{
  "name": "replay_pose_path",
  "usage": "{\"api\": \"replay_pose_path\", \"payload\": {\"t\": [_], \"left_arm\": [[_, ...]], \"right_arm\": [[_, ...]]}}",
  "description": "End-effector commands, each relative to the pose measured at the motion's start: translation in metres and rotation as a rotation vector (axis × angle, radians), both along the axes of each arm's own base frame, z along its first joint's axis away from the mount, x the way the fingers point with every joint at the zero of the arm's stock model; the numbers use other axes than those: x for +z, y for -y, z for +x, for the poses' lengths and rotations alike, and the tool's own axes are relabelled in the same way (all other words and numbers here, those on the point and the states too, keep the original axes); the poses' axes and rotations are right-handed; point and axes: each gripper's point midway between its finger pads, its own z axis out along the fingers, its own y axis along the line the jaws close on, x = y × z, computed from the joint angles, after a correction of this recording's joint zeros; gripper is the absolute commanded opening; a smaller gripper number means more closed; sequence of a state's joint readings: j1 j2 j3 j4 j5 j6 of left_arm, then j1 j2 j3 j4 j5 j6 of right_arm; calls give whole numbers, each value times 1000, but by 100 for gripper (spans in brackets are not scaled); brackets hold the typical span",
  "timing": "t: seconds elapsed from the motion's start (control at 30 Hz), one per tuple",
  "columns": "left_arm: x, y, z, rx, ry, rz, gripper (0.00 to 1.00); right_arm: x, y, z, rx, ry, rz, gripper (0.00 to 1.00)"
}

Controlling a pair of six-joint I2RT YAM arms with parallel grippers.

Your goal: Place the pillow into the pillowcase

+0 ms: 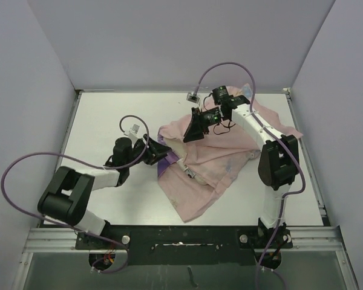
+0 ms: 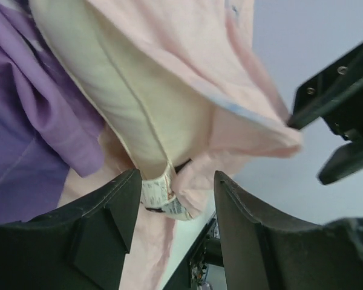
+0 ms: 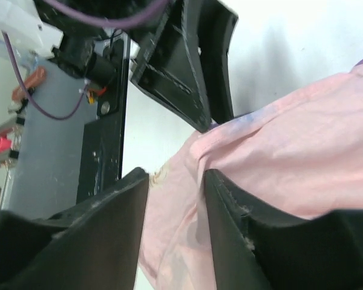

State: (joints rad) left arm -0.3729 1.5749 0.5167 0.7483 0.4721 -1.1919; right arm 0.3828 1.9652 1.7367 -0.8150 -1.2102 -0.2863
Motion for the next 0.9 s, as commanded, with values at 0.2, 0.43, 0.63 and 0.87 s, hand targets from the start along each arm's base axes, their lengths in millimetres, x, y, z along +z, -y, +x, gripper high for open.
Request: {"api": "replay_pose_path", "payload": {"t": [0.2,0.43,0.63,0.87], "left_arm": [[-7,-48,-29,47,27,389,50],[-23,-31,1,24,65,579,65],[-47,-21,29,40,-48,679,65],[-87,-24,27,-72,-167,624,11]], "right_arm": [[26,22,-26,144,379,-121,72],[-29,32,-23,96,520,-322,98],[-73,18,-29,-33,555,-494,98],[-135,59,9,-391,569,-909,90]]}}
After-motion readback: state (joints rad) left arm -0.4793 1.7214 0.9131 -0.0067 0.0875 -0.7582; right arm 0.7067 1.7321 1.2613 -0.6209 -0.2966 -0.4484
